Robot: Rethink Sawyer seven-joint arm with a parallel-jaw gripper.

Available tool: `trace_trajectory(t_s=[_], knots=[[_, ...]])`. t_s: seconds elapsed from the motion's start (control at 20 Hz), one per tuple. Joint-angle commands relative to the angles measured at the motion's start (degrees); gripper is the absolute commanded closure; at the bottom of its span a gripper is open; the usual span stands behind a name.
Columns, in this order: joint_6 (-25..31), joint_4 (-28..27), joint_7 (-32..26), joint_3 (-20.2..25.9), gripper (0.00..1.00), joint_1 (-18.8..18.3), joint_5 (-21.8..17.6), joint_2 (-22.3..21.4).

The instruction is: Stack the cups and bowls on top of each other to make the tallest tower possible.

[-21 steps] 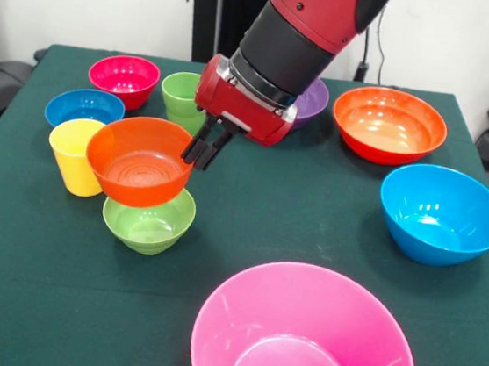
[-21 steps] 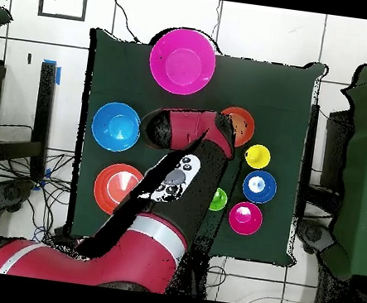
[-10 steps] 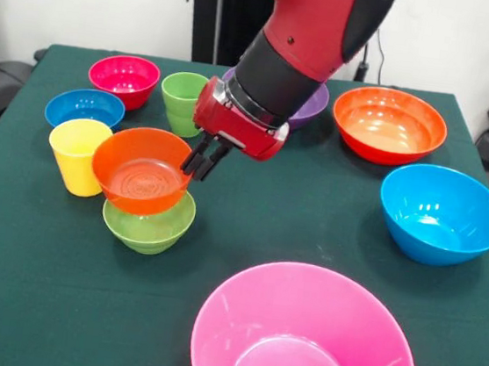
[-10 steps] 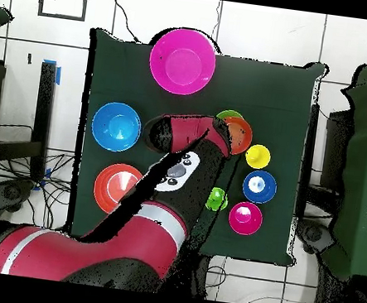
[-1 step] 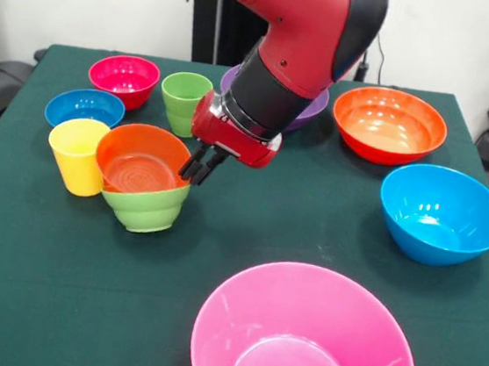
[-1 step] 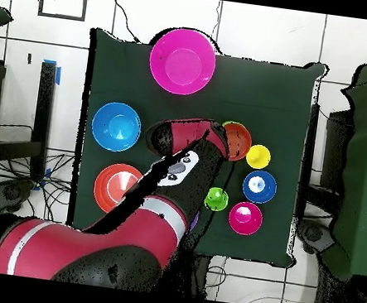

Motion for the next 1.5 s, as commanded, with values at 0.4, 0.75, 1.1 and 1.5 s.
trace_trajectory(t_s=[0.4, 0.75, 1.1, 1.5], knots=[[-0.83, -2.31, 0.49, 5.6, 1.0, 0.97, -4.41, 1.6], [0.65, -1.92, -0.2, 5.19, 1.0, 1.42, -4.61, 0.42], [2.17, 0.29, -1.35, 5.91, 1.0, 1.04, -4.18, -2.86], [3.5, 1.01, -2.41, 6.18, 1.0, 0.74, -4.43, -5.13]])
